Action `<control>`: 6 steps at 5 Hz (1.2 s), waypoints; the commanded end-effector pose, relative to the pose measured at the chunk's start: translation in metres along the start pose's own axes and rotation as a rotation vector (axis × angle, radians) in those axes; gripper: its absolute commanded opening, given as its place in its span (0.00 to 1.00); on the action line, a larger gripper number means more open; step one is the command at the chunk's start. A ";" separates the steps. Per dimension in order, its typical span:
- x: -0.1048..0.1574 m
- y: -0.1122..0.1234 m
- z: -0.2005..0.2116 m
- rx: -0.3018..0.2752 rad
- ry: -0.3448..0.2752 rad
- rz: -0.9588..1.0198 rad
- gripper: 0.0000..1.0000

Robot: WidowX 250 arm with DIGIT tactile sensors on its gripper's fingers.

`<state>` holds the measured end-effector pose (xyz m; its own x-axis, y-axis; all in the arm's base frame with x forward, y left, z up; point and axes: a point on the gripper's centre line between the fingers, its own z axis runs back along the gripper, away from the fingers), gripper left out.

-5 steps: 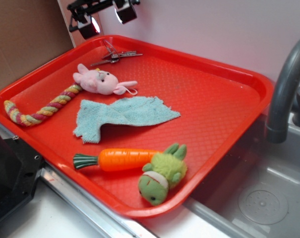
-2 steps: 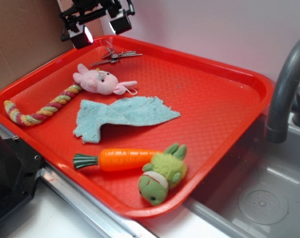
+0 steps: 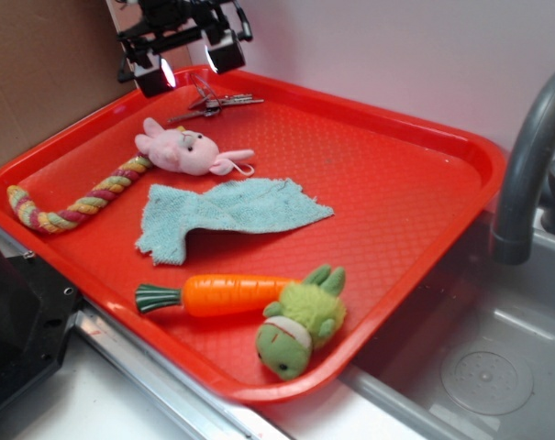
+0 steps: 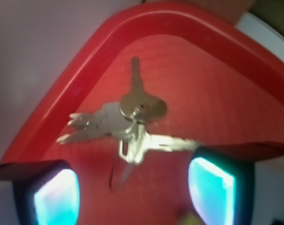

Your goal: Grab the silver keys.

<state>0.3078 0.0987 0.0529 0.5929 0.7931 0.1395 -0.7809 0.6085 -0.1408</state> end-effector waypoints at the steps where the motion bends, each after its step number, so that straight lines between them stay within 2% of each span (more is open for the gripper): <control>1: 0.028 -0.006 -0.004 0.015 -0.028 -0.009 0.00; 4: 0.020 -0.008 0.005 -0.018 -0.004 -0.038 0.00; 5: 0.015 -0.013 0.002 -0.011 0.002 -0.041 0.00; 6: 0.006 -0.019 0.019 -0.008 -0.006 -0.123 0.00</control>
<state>0.3206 0.0878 0.0544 0.6913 0.7155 0.1006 -0.7081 0.6986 -0.1032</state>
